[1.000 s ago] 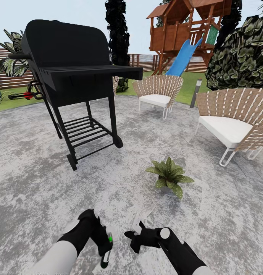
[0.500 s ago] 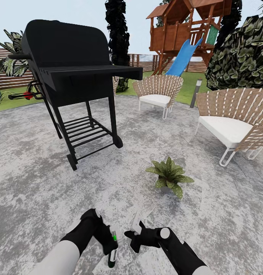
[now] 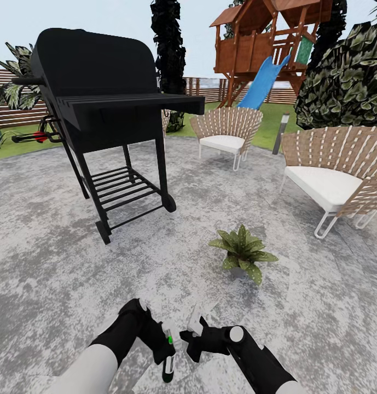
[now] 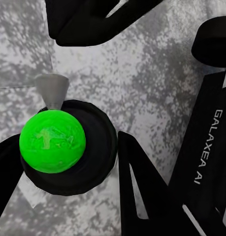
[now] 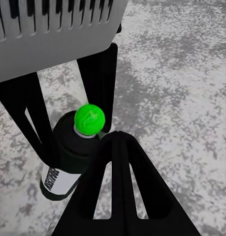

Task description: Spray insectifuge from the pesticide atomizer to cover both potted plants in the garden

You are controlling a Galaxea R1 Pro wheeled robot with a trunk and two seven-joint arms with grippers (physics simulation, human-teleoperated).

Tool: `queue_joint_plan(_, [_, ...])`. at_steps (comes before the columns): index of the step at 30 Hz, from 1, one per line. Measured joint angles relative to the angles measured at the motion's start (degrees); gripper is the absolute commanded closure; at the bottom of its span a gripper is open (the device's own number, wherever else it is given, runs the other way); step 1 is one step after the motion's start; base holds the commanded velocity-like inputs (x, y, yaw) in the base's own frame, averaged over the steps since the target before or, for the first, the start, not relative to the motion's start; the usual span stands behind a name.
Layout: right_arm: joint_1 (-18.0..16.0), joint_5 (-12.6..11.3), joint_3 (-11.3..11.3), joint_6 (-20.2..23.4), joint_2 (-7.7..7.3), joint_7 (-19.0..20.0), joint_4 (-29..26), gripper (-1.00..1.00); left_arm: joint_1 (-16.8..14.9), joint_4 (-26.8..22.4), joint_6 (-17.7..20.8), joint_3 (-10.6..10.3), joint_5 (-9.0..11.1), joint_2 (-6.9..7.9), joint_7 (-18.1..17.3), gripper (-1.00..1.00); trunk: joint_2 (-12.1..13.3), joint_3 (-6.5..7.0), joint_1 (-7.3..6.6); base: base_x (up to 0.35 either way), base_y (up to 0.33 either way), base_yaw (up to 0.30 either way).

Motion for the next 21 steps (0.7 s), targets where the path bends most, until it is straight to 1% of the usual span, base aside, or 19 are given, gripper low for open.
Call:
queue_joint_plan(8, [0.0,0.0,0.0,0.0,0.00,0.0,0.0,1.00,0.0,0.0,-0.1,0.0,0.3,-0.08,0.1,1.00,0.0,0.00,0.00,0.000,0.000,0.000])
queue_joint_plan(11, [0.0,0.0,0.0,0.0,0.00,0.0,0.0,1.00,-0.2,0.0,-0.2,-0.1,3.2,-0.01,-0.1,1.00,0.0,0.00,0.00,0.000,0.000,0.000])
queue_joint_plan(13, [0.0,0.0,0.0,0.0,0.00,0.0,0.0,1.00,-0.2,0.0,-0.3,-0.1,4.0,0.01,-0.1,1.00,0.0,0.00,0.00,0.000,0.000,0.000])
queue_joint_plan(15, [0.0,0.0,0.0,0.0,0.00,0.0,0.0,1.00,-0.3,0.0,-0.3,-0.1,4.4,0.02,-0.1,1.00,0.0,0.00,0.00,0.000,0.000,0.000])
queue_joint_plan(21, [0.0,0.0,0.0,0.0,0.00,0.0,0.0,1.00,-0.3,0.0,-0.3,-0.1,4.5,0.02,-0.1,1.00,0.0,0.00,0.00,0.000,0.000,0.000])
